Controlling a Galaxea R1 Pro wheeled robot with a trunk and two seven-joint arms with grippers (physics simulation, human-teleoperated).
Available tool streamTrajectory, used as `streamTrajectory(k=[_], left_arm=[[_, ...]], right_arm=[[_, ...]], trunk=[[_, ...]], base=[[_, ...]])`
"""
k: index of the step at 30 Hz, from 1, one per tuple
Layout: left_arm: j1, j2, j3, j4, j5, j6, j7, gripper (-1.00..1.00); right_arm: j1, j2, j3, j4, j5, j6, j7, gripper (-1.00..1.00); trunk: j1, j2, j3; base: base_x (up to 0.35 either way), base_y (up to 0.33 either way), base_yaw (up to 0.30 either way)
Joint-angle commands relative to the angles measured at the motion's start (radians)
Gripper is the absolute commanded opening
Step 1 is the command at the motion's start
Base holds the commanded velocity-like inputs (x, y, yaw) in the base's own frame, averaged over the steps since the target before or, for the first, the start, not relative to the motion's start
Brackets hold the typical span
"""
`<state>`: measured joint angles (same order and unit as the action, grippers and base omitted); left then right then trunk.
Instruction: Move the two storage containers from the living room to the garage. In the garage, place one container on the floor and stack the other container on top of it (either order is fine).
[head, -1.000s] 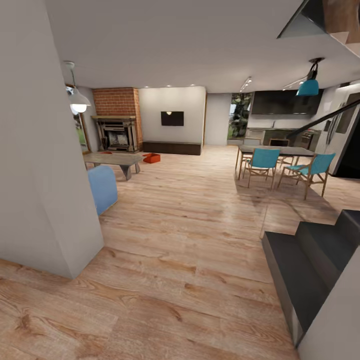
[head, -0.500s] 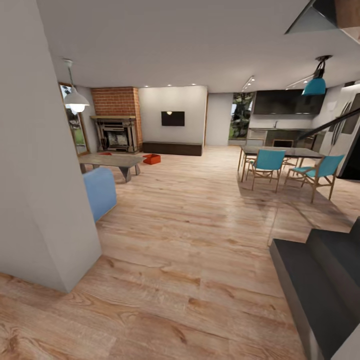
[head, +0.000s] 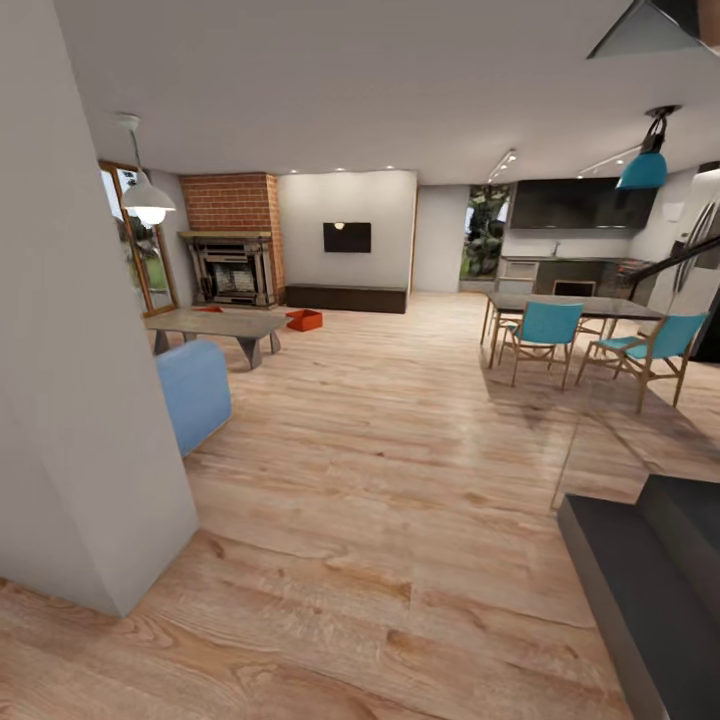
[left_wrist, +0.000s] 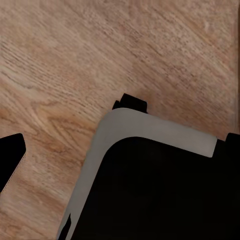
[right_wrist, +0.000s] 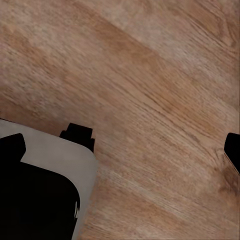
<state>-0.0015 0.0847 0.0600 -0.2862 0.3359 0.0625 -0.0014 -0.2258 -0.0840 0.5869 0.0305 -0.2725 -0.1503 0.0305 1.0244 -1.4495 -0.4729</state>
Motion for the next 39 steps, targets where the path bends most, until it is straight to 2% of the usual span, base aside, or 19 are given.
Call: streamTrajectory(k=[1,9,20,39], left_arm=[[0.000,0.000,0.004,-0.002,0.005,0.007,0.000,1.00],[0.000,0.000,0.004,-0.002,0.005,0.007,0.000,1.00],[0.000,0.000,0.004,-0.002,0.005,0.007,0.000,1.00],[0.000,-0.001,0.003,-0.002,0.005,0.006,0.000,1.00]], right_arm=[[-0.001,0.001,0.008,0.003,-0.010,-0.006,0.003,1.00],[-0.001,0.001,0.008,0.003,-0.011,-0.006,0.003,1.00],[-0.001,0.001,0.008,0.003,-0.011,-0.005,0.003,1.00],[-0.001,0.001,0.008,0.003,-0.011,-0.006,0.003,1.00]], trunk=[[0.001,0.000,-0.001],[0.001,0.000,-0.001],[0.001,0.000,-0.001],[0.001,0.000,-0.001]], base=[[0.323,0.081,0.000],[0.323,0.055,-0.018],[0.323,0.004,-0.174],[0.323,0.000,-0.009]])
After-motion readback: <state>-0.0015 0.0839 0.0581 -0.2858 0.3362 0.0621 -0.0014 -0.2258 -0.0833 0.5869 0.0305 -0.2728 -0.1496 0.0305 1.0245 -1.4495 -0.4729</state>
